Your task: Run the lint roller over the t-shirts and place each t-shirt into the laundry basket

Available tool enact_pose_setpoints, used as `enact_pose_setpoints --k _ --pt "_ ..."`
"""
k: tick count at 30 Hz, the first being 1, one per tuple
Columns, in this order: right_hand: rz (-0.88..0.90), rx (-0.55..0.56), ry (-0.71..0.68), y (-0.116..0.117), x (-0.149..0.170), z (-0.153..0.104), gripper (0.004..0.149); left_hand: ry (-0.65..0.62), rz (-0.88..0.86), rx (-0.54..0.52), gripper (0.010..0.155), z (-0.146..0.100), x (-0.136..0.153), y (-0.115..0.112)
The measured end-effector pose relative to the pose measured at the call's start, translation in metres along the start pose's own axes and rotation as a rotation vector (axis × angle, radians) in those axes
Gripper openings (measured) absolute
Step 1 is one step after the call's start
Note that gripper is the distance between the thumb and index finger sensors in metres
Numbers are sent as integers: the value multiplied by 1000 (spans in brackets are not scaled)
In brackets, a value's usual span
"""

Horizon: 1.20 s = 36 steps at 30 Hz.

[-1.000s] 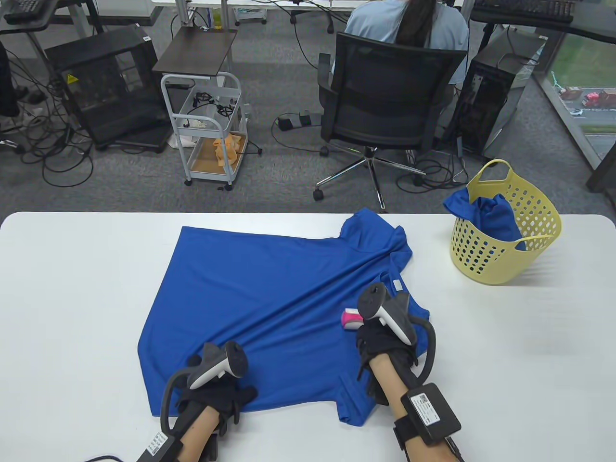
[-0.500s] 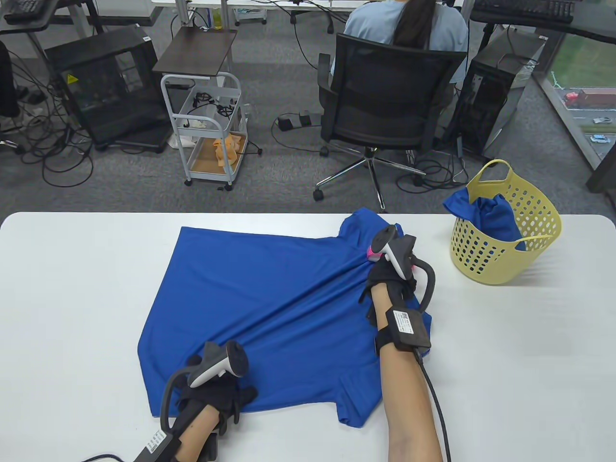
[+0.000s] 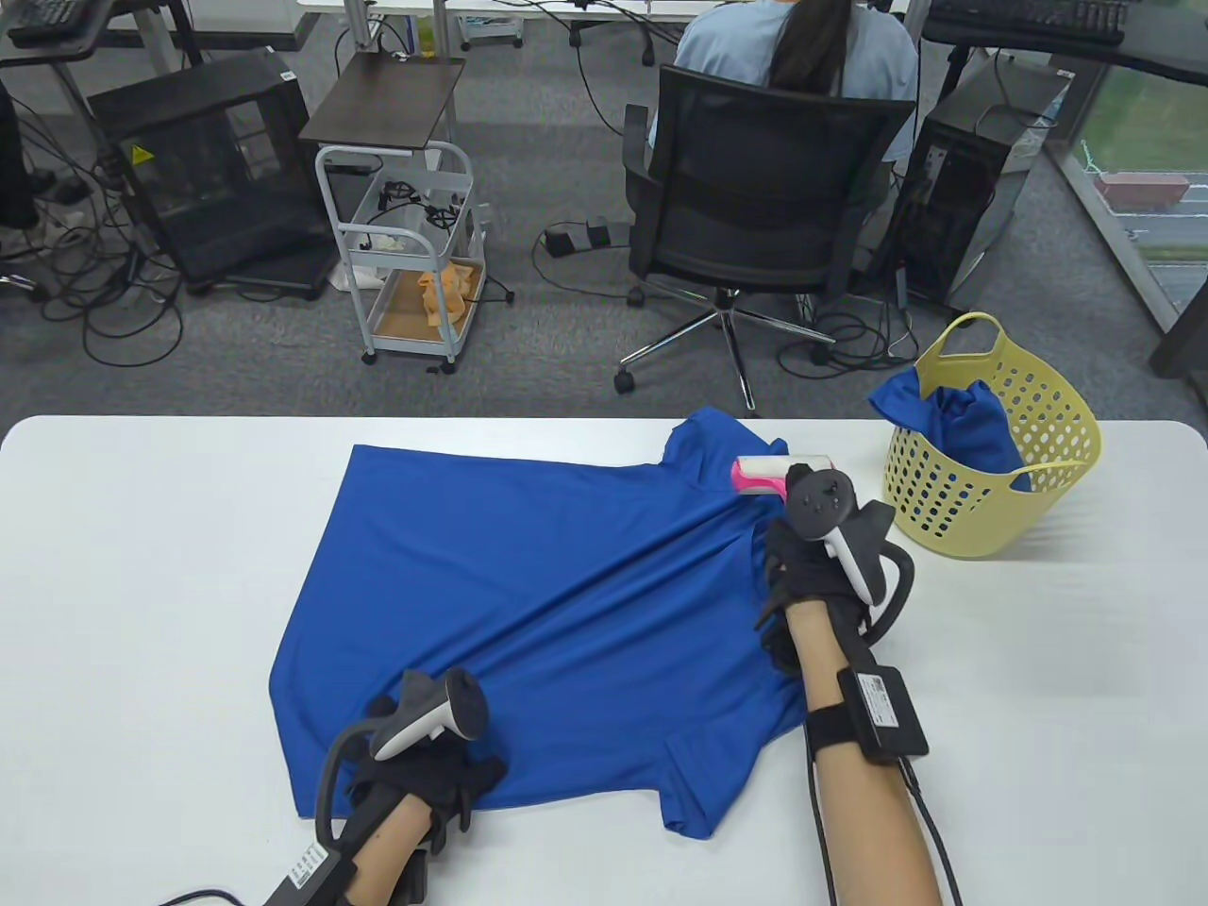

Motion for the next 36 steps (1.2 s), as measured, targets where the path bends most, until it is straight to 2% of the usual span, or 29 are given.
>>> enact_pose_setpoints --k 3,6,8,10,17,21,24,27,29,31,33,36 --pt "30 56 -33 -23 14 -36 61 -1 1 -5 88 0 0 0" --pt "50 107 -20 -38 44 -71 60 -2 3 -13 88 0 0 -1" --pt "33 119 13 -39 61 -82 60 -1 4 -16 87 0 0 0" --pt "-21 84 85 -31 88 -91 60 1 2 -14 88 0 0 -1" --pt "-96 20 315 15 172 -90 60 5 6 -16 87 0 0 -1" --pt "-110 -18 382 31 194 -87 60 6 4 -15 87 0 0 -1" --pt "-163 -38 447 33 204 -86 61 7 4 -15 87 0 0 -1" --pt "-226 -71 455 32 206 -85 62 8 6 -15 87 0 0 -1" --pt "-223 -161 493 33 201 -89 67 8 7 -15 87 0 0 -1" --pt "-270 -121 456 24 182 -92 67 0 -5 -10 87 -1 1 1" --pt "-294 -21 261 12 142 -94 63 -26 -30 5 87 -2 3 5" --pt "-190 -43 -131 20 77 -99 59 -64 -99 -4 84 -8 13 16"
Point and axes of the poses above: the tracker on the back of each hand, its own x axis roughly to the little-finger side, its own z axis roughly from the wrist to the fingertips, y = z × x, the point moved 4 cm from there along z, roughly from the wrist to the fingertips, and after that the axes turned 1 degree about -y, right-handed, at the moved point
